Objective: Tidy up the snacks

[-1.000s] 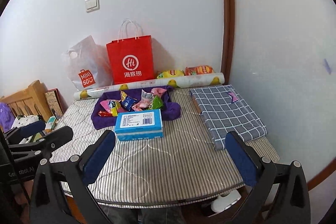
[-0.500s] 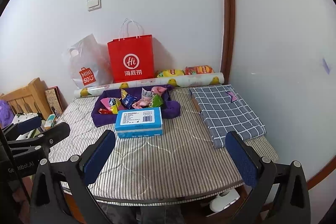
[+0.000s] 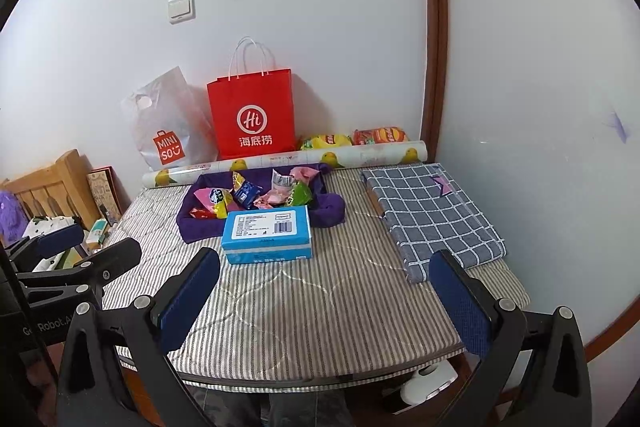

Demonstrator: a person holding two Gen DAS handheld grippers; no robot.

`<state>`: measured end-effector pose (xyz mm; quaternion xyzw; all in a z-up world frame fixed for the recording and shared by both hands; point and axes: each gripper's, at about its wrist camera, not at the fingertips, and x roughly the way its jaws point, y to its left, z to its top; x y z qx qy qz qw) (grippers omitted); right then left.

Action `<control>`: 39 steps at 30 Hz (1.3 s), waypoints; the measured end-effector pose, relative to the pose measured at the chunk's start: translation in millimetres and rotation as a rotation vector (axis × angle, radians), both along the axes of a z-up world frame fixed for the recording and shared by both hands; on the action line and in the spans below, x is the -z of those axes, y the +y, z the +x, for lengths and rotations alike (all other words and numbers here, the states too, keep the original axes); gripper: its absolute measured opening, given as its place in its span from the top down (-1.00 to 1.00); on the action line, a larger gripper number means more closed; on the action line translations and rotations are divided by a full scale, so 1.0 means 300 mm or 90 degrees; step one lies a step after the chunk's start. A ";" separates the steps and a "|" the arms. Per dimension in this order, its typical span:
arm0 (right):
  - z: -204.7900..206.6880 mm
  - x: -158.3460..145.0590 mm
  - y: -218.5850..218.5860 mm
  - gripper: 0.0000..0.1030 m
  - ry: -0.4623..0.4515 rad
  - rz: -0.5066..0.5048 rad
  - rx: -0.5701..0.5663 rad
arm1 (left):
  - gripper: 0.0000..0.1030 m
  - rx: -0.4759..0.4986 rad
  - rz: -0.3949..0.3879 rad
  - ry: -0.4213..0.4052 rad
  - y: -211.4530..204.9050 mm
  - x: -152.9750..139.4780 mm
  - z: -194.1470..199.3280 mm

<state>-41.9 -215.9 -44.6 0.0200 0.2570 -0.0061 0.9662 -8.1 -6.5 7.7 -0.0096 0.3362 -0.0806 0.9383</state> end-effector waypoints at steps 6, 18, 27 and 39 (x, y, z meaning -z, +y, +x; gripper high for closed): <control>-0.004 -0.003 -0.002 -0.99 -0.002 0.002 0.000 | -0.89 -0.003 -0.001 0.003 -0.005 0.004 0.000; -0.008 -0.007 -0.005 -0.99 -0.004 0.001 -0.001 | -0.89 -0.002 -0.004 0.003 0.000 0.003 -0.003; -0.012 -0.008 0.000 -0.99 -0.004 0.001 -0.002 | -0.89 -0.001 -0.005 0.004 0.000 0.004 -0.006; -0.014 -0.010 0.003 -0.99 -0.007 -0.005 -0.003 | -0.89 0.000 -0.007 0.009 0.000 0.010 -0.003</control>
